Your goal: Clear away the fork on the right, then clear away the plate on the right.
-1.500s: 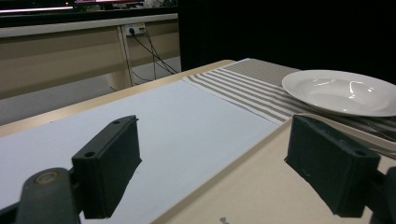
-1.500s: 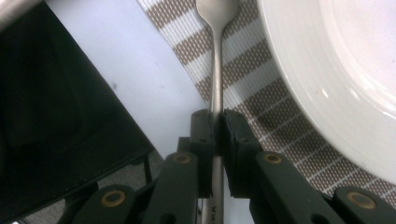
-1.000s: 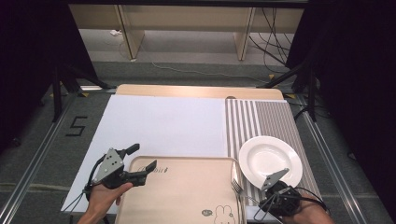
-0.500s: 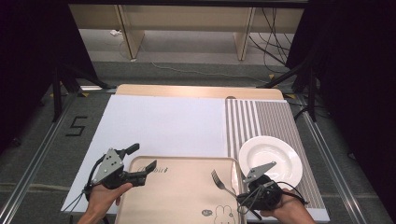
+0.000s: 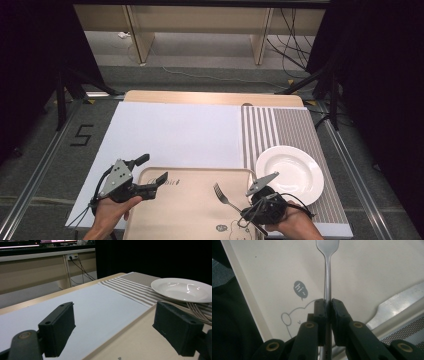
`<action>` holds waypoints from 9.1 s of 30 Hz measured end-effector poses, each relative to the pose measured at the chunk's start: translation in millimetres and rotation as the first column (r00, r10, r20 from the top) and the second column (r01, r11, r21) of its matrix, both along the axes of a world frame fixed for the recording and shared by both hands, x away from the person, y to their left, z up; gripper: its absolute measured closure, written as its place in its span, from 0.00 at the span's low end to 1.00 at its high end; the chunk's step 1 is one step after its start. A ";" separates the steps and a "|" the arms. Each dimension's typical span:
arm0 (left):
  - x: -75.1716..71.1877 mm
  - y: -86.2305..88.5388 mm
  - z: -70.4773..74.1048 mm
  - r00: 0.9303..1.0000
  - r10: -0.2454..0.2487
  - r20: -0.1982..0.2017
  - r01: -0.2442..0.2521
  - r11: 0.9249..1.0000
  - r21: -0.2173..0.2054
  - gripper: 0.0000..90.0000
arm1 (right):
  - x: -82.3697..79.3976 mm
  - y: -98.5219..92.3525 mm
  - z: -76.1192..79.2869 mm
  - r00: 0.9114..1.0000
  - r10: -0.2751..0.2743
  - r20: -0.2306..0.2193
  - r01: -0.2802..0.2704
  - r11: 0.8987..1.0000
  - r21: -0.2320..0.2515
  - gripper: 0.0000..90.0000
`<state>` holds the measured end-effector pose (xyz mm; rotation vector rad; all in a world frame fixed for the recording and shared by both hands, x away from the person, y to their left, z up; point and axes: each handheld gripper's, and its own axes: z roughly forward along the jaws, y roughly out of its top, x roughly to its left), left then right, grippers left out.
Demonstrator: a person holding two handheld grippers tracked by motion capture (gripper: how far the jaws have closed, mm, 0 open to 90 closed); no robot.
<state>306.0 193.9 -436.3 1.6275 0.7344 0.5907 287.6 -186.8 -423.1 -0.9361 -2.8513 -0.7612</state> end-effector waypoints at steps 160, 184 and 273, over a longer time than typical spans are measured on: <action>-1.0 0.8 0.4 1.000 0.005 -0.005 -0.005 1.000 0.004 0.18 | 18.7 4.1 -11.4 0.996 -0.089 0.014 0.083 0.967 0.240 0.46; -1.6 0.4 0.2 1.000 0.002 -0.007 -0.002 1.000 0.005 0.18 | 24.3 -38.5 11.8 0.952 -0.297 0.071 0.261 0.913 0.314 0.16; -6.9 6.0 0.5 1.000 0.008 -0.030 -0.009 1.000 -0.011 0.18 | 26.0 -202.7 0.5 0.699 -0.715 -0.031 0.666 0.633 0.395 0.12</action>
